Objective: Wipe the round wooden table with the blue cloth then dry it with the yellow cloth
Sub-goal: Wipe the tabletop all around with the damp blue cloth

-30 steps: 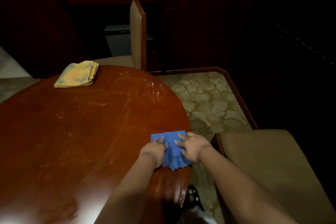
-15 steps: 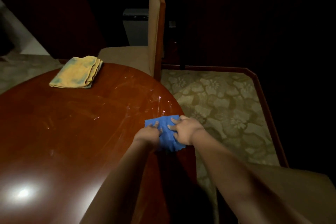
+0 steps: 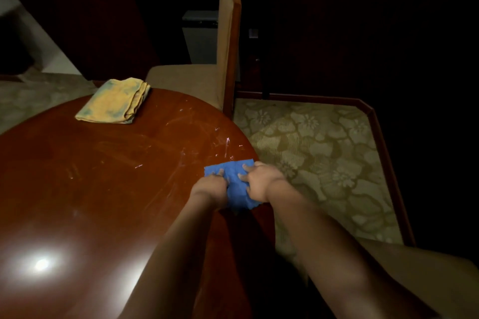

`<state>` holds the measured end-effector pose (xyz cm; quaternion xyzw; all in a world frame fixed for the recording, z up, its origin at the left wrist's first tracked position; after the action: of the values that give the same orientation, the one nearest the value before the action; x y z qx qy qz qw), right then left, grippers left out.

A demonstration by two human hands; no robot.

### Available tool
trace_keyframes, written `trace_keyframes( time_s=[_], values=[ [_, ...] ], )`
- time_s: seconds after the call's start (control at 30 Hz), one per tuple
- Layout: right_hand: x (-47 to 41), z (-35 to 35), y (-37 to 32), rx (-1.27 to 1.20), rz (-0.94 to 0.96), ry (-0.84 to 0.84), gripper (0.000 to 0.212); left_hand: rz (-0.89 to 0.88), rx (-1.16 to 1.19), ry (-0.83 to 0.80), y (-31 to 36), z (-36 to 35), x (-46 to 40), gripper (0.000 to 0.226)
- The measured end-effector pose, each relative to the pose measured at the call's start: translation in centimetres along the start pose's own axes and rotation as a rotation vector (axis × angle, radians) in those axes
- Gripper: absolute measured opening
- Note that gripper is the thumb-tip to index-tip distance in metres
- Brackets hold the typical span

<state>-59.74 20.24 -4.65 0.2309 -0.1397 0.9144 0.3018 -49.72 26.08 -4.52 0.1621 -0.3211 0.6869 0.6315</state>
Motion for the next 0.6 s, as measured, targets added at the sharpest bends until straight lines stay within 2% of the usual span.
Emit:
trace_keyframes(
  time_s=[0.27, 0.6],
  values=[
    [4.9, -3.1, -1.7, -0.016, -0.043, -0.078, 0.059, -0.073, -0.071, 0.023, 2.5, -2.2, 3.9, 0.058],
    [0.4, 0.3, 0.2, 0.023, 0.048, -0.053, 0.052, -0.083, -0.021, -0.009, 0.7, -0.8, 0.5, 0.073]
  ],
)
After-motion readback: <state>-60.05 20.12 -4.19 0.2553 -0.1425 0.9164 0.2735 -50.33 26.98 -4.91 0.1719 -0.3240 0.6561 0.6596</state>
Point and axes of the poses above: each hand's wrist, its own x-axis away from the middle knuckle, its own z-axis out of the back of the hand, y = z × x, the point moved 4 cm from there along -x, towards the middle knuckle, and after that the axes turned 11 degrees about -x, right-handed, at the moved point
